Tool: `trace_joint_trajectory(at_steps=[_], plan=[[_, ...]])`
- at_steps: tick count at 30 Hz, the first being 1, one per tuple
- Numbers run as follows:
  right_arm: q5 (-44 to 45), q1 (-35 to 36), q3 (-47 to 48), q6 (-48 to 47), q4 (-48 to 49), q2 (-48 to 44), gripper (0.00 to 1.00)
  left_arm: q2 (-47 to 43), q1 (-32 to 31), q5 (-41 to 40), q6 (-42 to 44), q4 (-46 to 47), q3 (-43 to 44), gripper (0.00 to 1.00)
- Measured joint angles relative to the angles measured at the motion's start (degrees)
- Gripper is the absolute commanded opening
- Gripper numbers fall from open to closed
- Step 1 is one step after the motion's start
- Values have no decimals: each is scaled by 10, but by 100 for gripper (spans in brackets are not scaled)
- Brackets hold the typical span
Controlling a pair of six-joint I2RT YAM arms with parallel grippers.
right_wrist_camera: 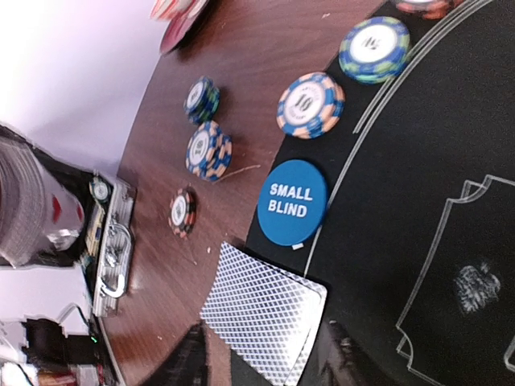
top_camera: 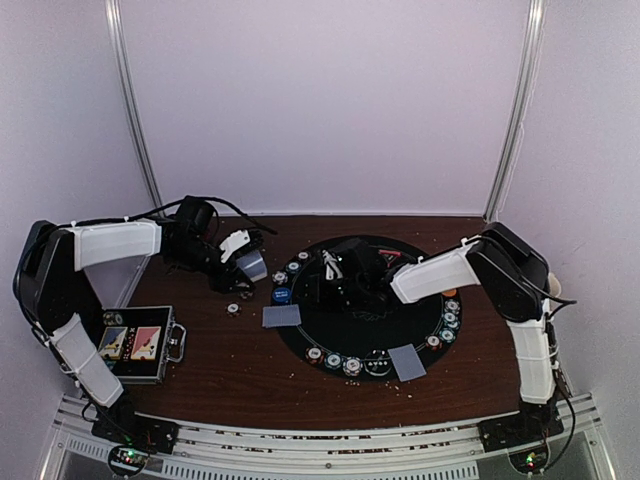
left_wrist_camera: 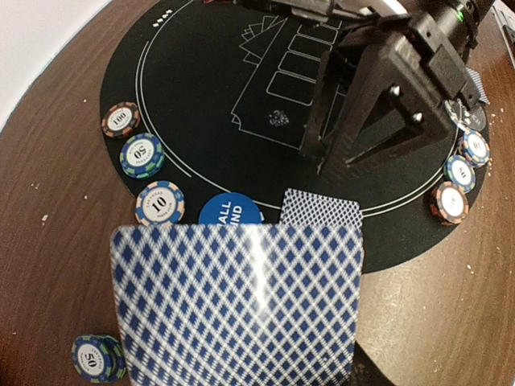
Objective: Distribute texas hold em gaming equipment
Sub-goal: Pick up the poker card from the face-down deck piles.
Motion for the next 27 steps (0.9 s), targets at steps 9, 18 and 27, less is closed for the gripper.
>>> trace_joint_trajectory(at_steps=[9, 18, 27], plan=[[13, -8, -34, -16, 8, -72, 67, 0, -14, -1, 3, 0, 0, 48], [-57, -2, -60, 33, 108, -72, 69, 0, -70, -10, 13, 0, -7, 48], [-86, 11, -75, 64, 168, -72, 70, 0, -91, -19, 19, -5, -13, 48]])
